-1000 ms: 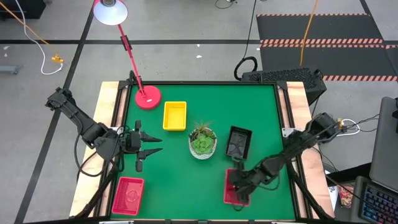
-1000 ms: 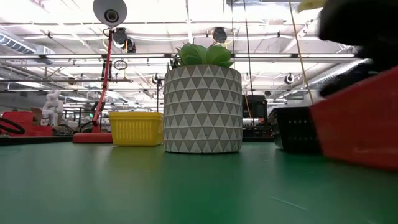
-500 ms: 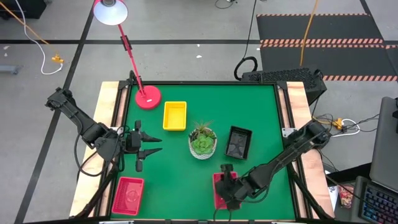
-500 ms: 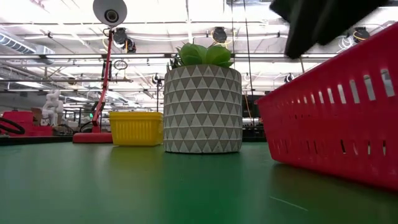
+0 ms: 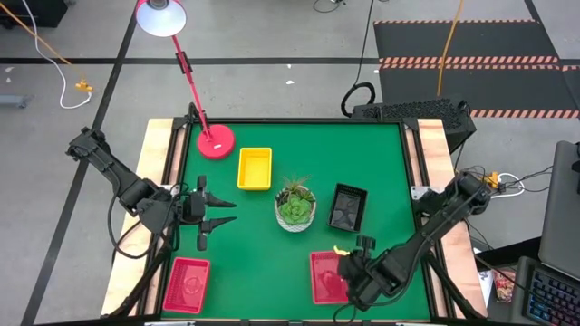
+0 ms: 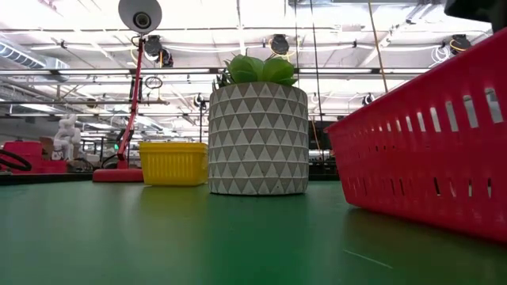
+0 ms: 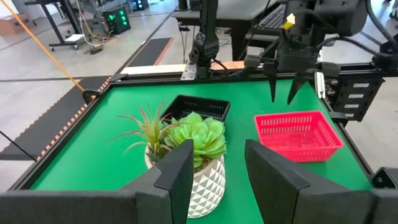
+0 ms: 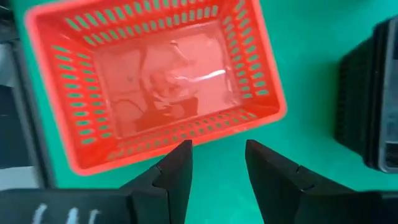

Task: Stack baskets by color
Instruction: Stack the right red bin on top of the left red bin

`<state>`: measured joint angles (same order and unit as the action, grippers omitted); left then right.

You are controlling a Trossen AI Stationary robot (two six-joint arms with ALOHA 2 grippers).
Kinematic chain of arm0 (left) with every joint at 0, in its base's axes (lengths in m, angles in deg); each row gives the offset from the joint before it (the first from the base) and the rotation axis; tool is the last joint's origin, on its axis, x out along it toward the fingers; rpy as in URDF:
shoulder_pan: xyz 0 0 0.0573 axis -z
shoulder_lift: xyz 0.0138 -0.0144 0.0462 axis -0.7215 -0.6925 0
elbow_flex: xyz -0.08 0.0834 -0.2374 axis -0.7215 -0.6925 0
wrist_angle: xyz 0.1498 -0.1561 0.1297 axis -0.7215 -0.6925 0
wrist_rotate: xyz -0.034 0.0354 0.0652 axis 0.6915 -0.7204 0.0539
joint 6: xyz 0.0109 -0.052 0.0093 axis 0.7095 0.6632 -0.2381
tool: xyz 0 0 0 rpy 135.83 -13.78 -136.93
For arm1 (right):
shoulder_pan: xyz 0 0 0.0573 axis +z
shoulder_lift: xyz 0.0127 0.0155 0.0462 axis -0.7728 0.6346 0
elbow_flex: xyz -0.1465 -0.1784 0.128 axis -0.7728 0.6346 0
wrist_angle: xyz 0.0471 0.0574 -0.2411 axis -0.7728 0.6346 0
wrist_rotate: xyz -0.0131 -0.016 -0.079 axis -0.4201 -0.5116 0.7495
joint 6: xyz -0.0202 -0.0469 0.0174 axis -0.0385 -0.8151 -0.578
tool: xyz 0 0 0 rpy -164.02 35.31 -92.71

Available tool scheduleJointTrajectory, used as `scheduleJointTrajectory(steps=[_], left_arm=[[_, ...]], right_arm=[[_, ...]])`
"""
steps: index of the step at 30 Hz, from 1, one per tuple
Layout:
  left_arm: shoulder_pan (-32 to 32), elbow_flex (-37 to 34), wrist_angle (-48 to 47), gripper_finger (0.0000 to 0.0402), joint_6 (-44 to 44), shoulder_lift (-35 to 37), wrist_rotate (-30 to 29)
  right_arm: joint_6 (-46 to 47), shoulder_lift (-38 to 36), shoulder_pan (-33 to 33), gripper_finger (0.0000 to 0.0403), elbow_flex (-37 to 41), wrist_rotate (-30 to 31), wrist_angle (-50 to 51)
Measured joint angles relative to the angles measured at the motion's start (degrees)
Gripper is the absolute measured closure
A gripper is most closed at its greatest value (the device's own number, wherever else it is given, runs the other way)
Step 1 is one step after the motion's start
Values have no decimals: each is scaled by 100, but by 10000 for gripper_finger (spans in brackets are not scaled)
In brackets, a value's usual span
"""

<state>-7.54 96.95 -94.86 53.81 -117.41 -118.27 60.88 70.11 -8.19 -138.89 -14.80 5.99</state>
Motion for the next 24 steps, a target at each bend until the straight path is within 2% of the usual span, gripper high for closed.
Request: scheduleJointTrajectory(steps=[5,10,14,19,24], left_arm=[[0,0,43,254,-6,0,0],[0,0,140,254,-7,0,0],[0,0,122,254,-24,0,0],[0,0,115,254,-31,0,50],[0,0,61,254,53,0,133]], right_arm=[[-294,-3,89,257,20,146,8],[-1334,-3,-156,241,24,352,-45],[-2109,-3,-525,210,24,350,-321],[-2538,-7,-938,169,207,133,-769],[-2674,-7,-1139,157,688,-134,-1267]])
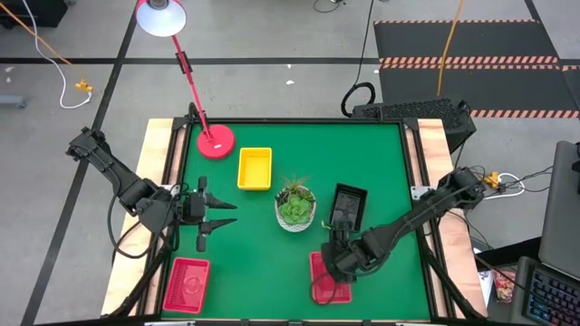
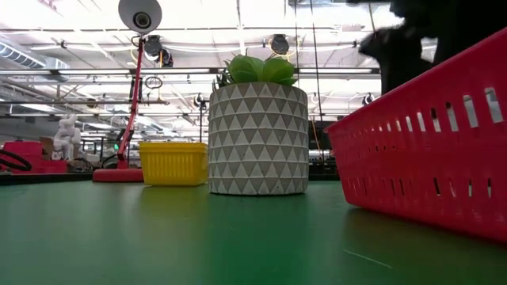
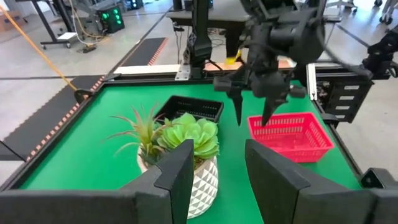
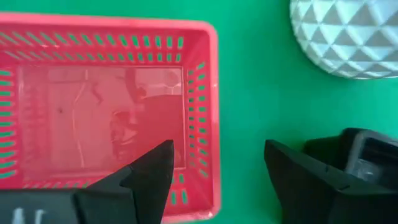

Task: Stack baskets by color
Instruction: Stack the right red bin on top of the left red bin

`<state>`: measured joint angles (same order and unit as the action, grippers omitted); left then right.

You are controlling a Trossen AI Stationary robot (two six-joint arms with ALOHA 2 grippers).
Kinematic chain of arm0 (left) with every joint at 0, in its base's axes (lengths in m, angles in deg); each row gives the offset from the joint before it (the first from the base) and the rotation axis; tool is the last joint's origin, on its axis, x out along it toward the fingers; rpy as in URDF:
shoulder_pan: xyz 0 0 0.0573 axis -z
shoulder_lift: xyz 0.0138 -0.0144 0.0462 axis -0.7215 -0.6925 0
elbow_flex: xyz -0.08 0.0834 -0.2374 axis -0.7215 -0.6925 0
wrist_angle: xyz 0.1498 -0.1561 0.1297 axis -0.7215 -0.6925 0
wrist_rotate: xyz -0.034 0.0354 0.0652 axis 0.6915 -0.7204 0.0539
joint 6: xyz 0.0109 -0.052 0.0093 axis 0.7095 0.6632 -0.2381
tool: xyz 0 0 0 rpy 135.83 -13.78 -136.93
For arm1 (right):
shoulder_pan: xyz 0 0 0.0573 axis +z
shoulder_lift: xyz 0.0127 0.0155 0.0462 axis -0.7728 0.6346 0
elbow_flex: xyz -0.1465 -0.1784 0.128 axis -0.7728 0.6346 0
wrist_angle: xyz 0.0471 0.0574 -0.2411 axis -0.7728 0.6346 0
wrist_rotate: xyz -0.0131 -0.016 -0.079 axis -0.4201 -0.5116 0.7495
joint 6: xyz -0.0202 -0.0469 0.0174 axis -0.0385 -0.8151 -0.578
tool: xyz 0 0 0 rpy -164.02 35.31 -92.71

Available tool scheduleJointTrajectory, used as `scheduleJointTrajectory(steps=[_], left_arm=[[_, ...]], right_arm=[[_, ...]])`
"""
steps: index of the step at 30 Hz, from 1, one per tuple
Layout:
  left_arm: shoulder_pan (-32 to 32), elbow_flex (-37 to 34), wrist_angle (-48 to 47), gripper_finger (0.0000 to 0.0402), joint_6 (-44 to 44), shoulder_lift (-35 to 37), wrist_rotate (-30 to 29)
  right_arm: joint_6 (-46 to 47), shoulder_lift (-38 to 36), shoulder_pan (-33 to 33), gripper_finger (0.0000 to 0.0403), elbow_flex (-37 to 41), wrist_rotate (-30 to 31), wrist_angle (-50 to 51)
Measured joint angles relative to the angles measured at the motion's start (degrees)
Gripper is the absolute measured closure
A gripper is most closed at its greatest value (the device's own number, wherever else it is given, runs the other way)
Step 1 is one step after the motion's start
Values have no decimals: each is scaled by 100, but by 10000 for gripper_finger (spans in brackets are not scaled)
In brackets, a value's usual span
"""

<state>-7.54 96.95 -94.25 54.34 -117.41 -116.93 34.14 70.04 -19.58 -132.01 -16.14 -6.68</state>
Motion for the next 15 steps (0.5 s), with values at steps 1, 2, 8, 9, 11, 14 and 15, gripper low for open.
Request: scheduleJointTrajectory(steps=[1,2,8,9,11,14,15], left_arm=[[0,0,4,254,25,0,12],[0,0,3,254,56,0,22],[4,0,46,254,256,-79,27],[15,0,52,254,238,-137,47],[28,0,196,254,162,-270,169],[34,0,519,254,-95,-489,234],[42,0,611,254,-169,-544,238]], right_arm=[[-8,2,-13,158,90,-25,-112],[-10,4,-26,160,182,-77,-226],[-95,0,-44,195,692,-286,-763],[-100,0,-61,205,750,-320,-775],[-102,0,-107,229,863,-464,-788],[-103,0,-194,282,973,-585,-844],[-127,0,-219,304,982,-585,-905]])
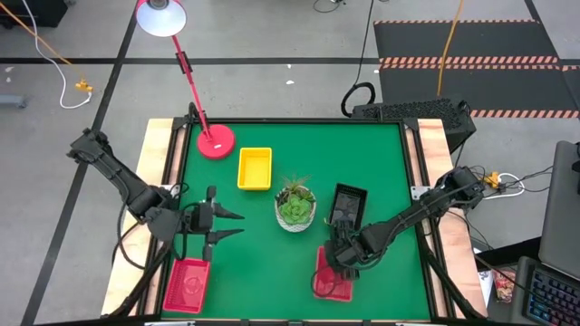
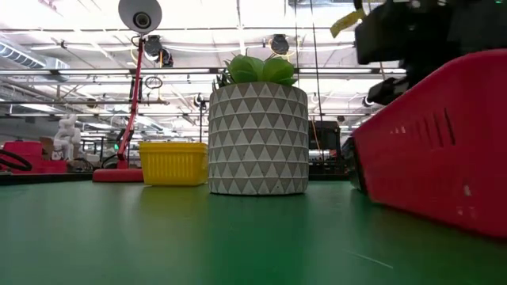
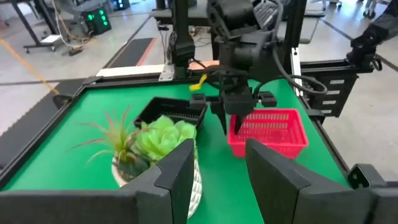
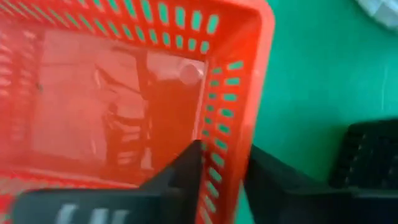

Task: Stack baskets by color
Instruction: Stack the right red bin on top of the left red bin

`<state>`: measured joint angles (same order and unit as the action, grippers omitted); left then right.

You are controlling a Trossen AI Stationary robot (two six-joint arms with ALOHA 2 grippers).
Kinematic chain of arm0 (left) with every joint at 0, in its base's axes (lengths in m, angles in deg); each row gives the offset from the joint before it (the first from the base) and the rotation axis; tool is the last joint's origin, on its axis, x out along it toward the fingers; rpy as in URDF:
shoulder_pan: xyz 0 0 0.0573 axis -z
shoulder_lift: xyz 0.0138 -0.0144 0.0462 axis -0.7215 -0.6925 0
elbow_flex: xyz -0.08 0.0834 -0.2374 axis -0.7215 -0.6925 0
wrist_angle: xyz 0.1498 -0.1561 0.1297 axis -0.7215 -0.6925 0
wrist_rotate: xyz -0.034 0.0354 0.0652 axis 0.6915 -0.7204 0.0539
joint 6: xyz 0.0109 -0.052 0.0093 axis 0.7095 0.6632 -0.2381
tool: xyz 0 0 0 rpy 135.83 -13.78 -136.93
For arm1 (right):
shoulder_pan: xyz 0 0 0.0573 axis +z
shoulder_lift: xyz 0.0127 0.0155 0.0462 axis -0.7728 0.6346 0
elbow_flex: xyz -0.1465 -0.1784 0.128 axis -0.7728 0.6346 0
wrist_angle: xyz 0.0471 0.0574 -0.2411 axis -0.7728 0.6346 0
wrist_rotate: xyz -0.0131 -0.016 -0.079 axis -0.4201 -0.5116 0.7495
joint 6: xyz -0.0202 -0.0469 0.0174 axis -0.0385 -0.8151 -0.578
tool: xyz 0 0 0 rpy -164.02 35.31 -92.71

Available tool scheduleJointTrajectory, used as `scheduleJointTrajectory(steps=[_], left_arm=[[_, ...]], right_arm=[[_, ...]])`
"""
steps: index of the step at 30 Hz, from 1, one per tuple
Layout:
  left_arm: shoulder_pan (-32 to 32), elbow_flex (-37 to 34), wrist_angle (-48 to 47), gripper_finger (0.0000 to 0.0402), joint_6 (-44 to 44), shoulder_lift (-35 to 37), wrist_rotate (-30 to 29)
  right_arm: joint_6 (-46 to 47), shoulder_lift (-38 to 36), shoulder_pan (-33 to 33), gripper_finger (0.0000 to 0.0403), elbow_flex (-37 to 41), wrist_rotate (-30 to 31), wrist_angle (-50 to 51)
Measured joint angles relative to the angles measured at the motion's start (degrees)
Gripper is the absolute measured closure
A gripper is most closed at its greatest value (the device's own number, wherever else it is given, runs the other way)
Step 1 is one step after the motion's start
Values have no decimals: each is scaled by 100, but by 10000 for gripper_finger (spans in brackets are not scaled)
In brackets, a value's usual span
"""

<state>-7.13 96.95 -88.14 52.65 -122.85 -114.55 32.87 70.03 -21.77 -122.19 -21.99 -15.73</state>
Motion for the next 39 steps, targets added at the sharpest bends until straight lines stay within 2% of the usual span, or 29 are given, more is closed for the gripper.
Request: scheduleJointTrajectory(steps=[3,5,7,12,15,18,23,29,32,35,39], left_arm=[[19,0,257,254,-223,-112,-2],[85,0,388,254,-413,-195,13],[171,0,536,254,-604,-270,86],[345,0,815,254,-800,-357,105],[395,0,971,254,-798,-350,98],[478,0,1120,254,-952,-352,3],[763,80,1206,254,-1446,-350,-665],[1413,463,1099,254,-1896,-349,-1418],[1596,498,1096,254,-1554,-346,-2253],[1697,481,1028,254,-1251,-346,-3061],[1794,477,984,254,-1037,-339,-3173]], right_arm=[[-362,0,-62,369,0,-157,-363],[-826,0,-81,393,0,-451,-782],[-1114,-1,-110,389,-2,-613,-1171],[-1126,0,-258,371,-2,-579,-1760],[-1259,2,-354,383,-20,-573,-2211],[-2014,2,-367,396,-152,-568,-3118],[-3441,2,-420,396,-250,-569,-5085],[-3274,114,-905,398,-262,-558,-6085],[-3135,306,-1065,398,-259,-579,-6597],[-3171,579,-1141,398,-492,-591,-6761],[-3270,1049,-1152,398,-1277,-582,-6239]])
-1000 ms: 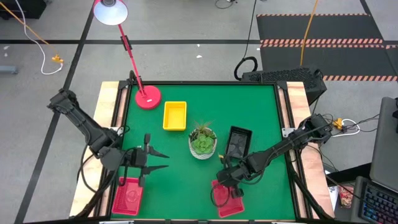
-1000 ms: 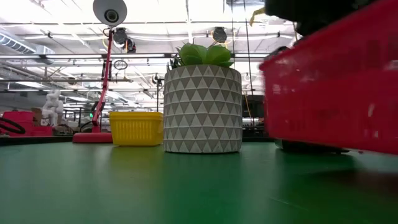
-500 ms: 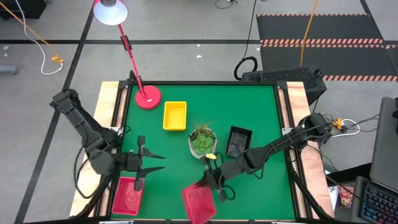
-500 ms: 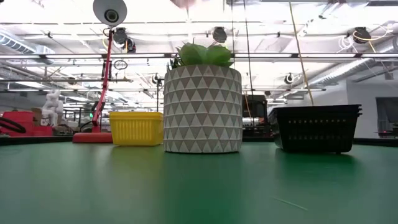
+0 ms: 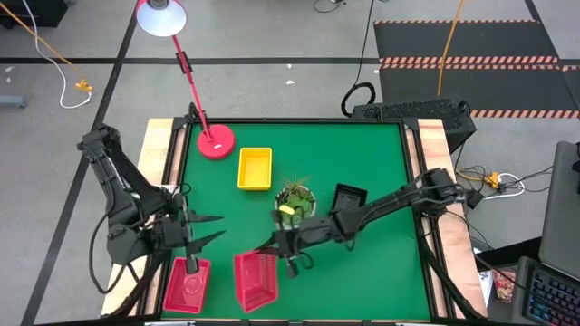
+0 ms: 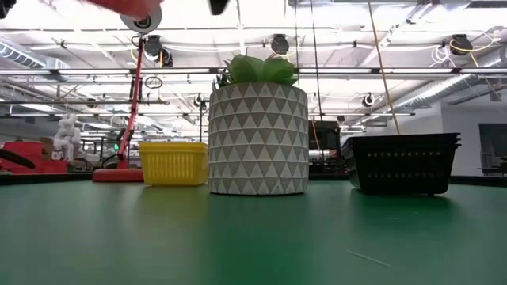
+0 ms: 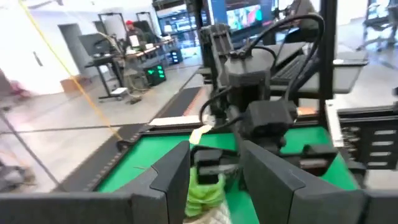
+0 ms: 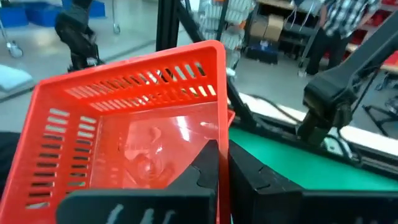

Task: Stack baskets by color
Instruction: Stack the right red bin on top of the left red bin

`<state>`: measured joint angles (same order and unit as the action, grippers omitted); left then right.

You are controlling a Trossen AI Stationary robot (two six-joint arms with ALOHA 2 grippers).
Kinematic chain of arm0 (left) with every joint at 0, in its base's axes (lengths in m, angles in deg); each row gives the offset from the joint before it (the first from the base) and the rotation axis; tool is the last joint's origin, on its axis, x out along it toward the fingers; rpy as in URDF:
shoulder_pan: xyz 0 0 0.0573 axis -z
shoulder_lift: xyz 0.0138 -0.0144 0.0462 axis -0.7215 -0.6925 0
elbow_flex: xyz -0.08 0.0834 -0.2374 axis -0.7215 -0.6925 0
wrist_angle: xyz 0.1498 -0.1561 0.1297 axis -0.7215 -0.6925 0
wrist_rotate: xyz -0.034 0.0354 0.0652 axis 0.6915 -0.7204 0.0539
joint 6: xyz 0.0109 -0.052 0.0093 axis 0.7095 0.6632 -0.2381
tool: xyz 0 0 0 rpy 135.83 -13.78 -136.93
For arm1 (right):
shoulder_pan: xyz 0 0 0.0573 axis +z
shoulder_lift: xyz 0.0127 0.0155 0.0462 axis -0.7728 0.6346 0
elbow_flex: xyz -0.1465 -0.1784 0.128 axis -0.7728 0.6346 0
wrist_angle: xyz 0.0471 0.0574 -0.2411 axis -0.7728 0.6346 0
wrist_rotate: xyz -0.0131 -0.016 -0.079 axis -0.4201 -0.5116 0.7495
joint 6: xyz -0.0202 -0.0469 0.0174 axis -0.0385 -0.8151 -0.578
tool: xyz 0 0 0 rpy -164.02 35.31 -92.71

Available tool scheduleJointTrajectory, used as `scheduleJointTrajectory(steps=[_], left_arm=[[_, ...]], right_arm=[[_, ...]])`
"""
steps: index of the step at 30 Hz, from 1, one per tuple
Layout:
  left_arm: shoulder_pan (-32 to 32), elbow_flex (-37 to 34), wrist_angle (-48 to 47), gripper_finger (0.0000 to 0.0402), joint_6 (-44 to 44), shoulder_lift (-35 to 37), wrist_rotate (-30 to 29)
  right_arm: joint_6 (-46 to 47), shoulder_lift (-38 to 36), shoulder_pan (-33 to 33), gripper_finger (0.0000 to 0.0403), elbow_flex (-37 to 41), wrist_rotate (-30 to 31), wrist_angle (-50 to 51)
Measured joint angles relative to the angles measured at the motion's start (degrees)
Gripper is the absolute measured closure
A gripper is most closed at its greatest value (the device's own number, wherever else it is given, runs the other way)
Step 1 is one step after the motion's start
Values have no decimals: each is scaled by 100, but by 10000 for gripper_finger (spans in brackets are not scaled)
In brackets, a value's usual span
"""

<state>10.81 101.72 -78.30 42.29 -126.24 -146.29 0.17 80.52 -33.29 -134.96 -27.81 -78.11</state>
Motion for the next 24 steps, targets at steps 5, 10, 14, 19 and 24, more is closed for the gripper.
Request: scheduleJointTrajectory(steps=[5,10,14,19,24], left_arm=[[268,-1,-97,254,137,81,325],[568,-1,-37,254,-989,20,851],[573,16,-318,254,-1413,-177,841],[503,457,-2089,254,-488,-453,1176],[104,847,-3608,254,648,-719,2190]], right_arm=[[80,633,-18,398,-1223,377,1615],[1024,1014,-283,398,-1812,592,2200],[1661,1041,-599,398,-1896,599,2020],[1921,1015,-815,398,-1901,441,2068],[2078,1008,-938,398,-1901,-25,2414]])
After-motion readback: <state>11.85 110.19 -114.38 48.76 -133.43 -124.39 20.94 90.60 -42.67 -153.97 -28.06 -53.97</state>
